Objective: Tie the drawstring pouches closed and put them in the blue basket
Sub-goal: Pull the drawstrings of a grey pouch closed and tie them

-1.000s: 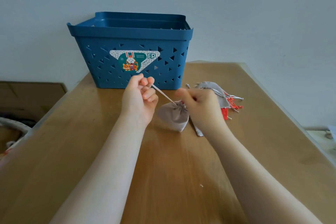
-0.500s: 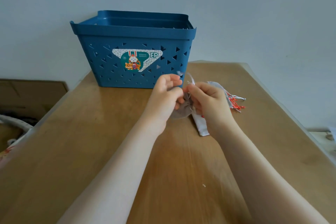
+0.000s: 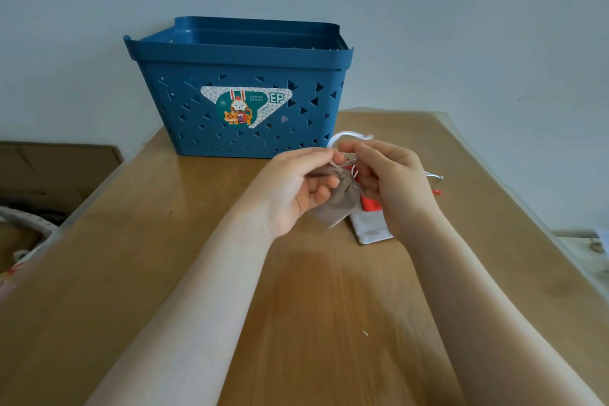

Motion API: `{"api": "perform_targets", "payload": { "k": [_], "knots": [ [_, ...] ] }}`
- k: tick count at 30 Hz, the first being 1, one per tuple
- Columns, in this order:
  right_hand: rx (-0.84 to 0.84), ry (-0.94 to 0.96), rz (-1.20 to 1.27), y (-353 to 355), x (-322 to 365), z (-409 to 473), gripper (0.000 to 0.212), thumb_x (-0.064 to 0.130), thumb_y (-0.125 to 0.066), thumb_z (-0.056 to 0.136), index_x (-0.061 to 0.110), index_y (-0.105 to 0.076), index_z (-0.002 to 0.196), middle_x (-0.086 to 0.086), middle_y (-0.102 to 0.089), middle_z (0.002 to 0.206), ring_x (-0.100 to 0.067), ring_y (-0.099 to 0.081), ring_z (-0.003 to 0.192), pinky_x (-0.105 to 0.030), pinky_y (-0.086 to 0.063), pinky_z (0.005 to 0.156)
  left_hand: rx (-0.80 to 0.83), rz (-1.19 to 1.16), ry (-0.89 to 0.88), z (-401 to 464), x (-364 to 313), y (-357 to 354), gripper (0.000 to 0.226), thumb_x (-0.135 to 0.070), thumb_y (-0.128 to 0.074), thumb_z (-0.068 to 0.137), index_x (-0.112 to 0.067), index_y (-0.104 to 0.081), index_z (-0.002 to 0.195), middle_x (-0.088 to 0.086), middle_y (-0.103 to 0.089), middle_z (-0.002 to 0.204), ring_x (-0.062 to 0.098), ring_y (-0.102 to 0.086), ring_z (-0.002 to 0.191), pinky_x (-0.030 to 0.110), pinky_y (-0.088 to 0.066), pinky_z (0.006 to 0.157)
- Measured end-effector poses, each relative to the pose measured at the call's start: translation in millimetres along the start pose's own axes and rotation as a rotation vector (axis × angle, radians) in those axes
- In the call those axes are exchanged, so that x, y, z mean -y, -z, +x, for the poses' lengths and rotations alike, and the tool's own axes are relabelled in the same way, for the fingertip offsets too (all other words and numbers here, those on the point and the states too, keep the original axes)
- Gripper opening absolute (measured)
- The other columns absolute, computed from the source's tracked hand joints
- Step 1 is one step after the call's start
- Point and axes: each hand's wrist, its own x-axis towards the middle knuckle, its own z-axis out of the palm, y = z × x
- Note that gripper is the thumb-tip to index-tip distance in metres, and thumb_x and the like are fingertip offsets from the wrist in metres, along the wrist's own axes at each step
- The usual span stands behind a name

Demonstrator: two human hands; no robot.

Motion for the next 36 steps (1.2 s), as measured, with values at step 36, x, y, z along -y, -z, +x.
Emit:
{"api": "perform_targets", "payload": {
  "k": [36],
  "knots": [
    [0.301, 0.231, -0.634, 22.2, -1.9, 6.0, 0.015, 0.011, -0.055, 0.092, 0.012, -0.068, 0.100, 0.013, -0.062, 0.070, 0.004, -0.054, 0.057, -0.013, -0.044, 0.060, 0.005, 0.705, -0.113, 5.9, 16.7, 5.6, 0.039, -0.027, -0.041, 0.100, -0.011, -0.059, 0.070, 0.001, -0.048, 0.056, 0.013, -0.044, 0.046, 0.019, -0.035, 0.046]
  ]
}}
